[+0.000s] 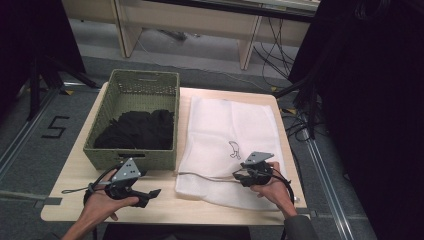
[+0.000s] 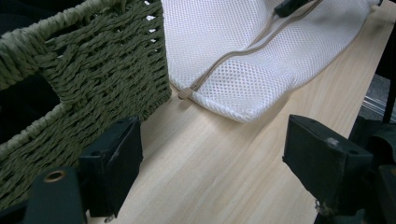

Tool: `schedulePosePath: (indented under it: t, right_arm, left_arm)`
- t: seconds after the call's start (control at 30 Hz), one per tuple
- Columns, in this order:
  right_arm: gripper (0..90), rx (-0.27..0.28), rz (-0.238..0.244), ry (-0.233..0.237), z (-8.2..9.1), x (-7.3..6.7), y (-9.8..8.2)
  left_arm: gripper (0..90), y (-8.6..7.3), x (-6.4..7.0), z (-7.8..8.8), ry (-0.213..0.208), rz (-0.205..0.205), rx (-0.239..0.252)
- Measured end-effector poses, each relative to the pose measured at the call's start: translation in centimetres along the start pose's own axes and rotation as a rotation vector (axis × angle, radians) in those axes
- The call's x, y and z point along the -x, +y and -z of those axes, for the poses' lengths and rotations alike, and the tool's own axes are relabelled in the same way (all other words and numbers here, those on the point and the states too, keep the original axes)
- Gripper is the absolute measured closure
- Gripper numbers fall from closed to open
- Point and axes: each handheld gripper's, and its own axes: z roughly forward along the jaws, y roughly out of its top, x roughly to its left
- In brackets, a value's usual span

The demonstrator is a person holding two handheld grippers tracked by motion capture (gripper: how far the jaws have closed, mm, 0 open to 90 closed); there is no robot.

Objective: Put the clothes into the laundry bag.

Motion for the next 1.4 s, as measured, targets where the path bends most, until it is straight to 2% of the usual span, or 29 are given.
schedulePosePath:
  t: [0.07, 0.1, 0.13, 0.2, 0.23, 0.3, 0.37, 0.4, 0.43, 0.47, 0.53, 0.63, 0.7, 0.73, 0.87, 0.9, 0.93, 0.97, 1.0, 1.1, 1.3, 1.4]
  right_arm:
    - [45.0, -0.029, -0.004, 0.033, -0.7, -0.1, 0.1]
    - [44.3, -0.039, 0.006, 0.031, -1.0, 0.0, 0.1]
    - [43.3, -0.057, -0.017, 0.047, -1.6, 0.2, 0.1]
    - [44.5, -0.056, 0.0, 0.049, -1.8, 0.4, 0.0]
    - [49.3, -0.037, -0.007, 0.075, -2.2, 0.8, 0.0]
    - [51.9, -0.036, -0.023, 0.081, -2.2, 0.9, 0.0]
    - [64.0, -0.025, -0.013, 0.103, -2.4, 1.3, 0.1]
    - [75.0, -0.007, -0.002, 0.093, -2.6, 1.5, 0.1]
    - [75.0, -0.007, -0.002, 0.093, -2.6, 1.5, 0.1]
    - [82.5, -0.022, 0.026, 0.069, -2.4, 2.0, 0.4]
    - [83.8, -0.027, 0.032, 0.059, -2.4, 2.0, 0.5]
    - [85.0, -0.013, 0.057, -0.008, -1.9, 1.9, 1.0]
    - [85.1, -0.002, 0.061, -0.031, -1.1, 1.9, 1.6]
    - [85.2, 0.019, 0.067, -0.052, -0.9, 1.9, 1.9]
    - [85.3, 0.062, 0.09, -0.126, 0.5, 1.4, 3.4]
    - [85.3, 0.062, 0.09, -0.126, 0.5, 1.4, 3.4]
    - [85.4, 0.077, 0.109, -0.147, 0.8, 1.4, 3.8]
    - [85.4, 0.087, 0.122, -0.167, 1.1, 1.5, 4.1]
    - [85.4, 0.095, 0.132, -0.2, 1.5, 1.4, 4.6]
    - [85.5, 0.113, 0.129, -0.214, 1.8, 1.6, 4.9]
    - [85.4, 0.131, 0.118, -0.213, 2.0, 1.8, 5.1]
    - [85.4, 0.13, 0.116, -0.208, 2.0, 1.9, 5.2]
  left_arm:
    - [18.9, 0.0, 0.0, 0.0, -0.004, 0.01, -0.001]
    - [18.9, 0.0, 0.0, 0.0, 0.001, 0.011, -0.002]
    - [18.9, 0.0, 0.0, 0.0, -0.001, 0.004, -0.004]
    - [18.9, 0.0, 0.0, 0.0, -0.003, 0.004, -0.006]
    - [19.0, 0.0, 0.0, 0.0, -0.003, 0.005, -0.006]
    - [18.9, -0.1, 0.0, 0.0, -0.003, 0.005, -0.006]
    - [18.9, -0.1, -0.1, 0.1, -0.004, -0.007, -0.017]
    - [18.9, -0.1, -0.1, 0.1, -0.004, -0.008, -0.017]
    - [18.9, -0.1, -0.1, 0.1, -0.004, -0.008, -0.017]
    - [18.9, 0.0, -0.1, 0.1, -0.01, -0.009, -0.019]
    - [18.9, 0.0, 0.0, 0.1, -0.006, -0.012, -0.02]
    - [19.0, 0.0, -0.1, 0.0, -0.007, -0.016, -0.017]
    - [19.0, 0.0, -0.2, 0.1, -0.012, -0.027, -0.021]
    - [18.9, 0.0, -0.2, 0.1, -0.006, -0.032, -0.018]
    - [19.0, 0.0, -0.1, 0.1, -0.002, -0.02, -0.009]
    - [19.0, 0.0, -0.1, 0.0, -0.005, -0.019, -0.002]
    - [18.9, 0.1, -0.1, 0.0, -0.008, -0.018, 0.005]
    - [19.0, 0.1, -0.1, 0.1, -0.016, -0.01, 0.01]
    - [18.5, 0.1, 0.0, 0.0, -0.013, 0.018, 0.019]
    - [17.9, 0.4, -0.2, 0.3, -0.012, -0.003, 0.029]
    - [17.9, 2.1, -1.0, 1.6, 0.036, 0.064, 0.085]
    - [17.9, 3.3, -1.8, 2.5, 0.085, 0.071, 0.101]
